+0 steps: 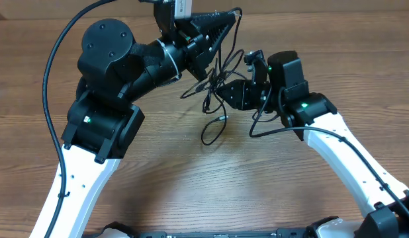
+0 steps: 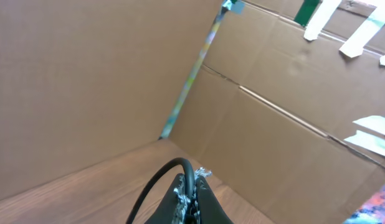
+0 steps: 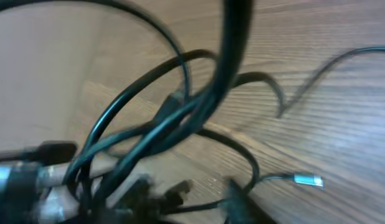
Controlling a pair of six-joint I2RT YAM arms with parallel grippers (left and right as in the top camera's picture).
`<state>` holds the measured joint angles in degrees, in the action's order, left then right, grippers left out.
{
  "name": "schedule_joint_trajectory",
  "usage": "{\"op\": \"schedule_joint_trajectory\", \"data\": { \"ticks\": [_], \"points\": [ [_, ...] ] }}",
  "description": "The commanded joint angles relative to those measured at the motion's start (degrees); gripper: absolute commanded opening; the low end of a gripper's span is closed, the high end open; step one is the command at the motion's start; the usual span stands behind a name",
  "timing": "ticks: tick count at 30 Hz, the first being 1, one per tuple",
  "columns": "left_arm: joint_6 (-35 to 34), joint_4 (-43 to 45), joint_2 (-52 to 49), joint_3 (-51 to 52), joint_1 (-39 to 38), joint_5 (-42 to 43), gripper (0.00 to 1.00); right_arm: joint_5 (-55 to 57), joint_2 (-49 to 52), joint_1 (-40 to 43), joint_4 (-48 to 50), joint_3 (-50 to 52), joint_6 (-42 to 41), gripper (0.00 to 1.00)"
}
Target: Untangle cables
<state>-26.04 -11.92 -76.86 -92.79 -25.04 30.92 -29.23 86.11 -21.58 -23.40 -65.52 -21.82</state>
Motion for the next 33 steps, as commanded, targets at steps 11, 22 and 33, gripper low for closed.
{"op": "schedule_joint_trajectory", "data": {
  "ticks": [11, 22, 33],
  "points": [
    [0.2, -4.8, 1.2, -1.7, 2.5, -6.0, 0.04, 27.1, 0.1, -0.5, -9.8, -1.2, -6.7, 0.04],
    [-11.9, 4.8, 1.2, -1.7, 2.5, -4.4, 0.04, 12.0, 0.2, -0.5, -8.0, -1.2, -6.9, 0.68],
    [-16.3, 8.2, 1.2, -1.7, 2.5, -2.9, 0.04, 6.2, 2.6, -0.5, -3.4, -1.2, -10.4, 0.73]
  ]
}}
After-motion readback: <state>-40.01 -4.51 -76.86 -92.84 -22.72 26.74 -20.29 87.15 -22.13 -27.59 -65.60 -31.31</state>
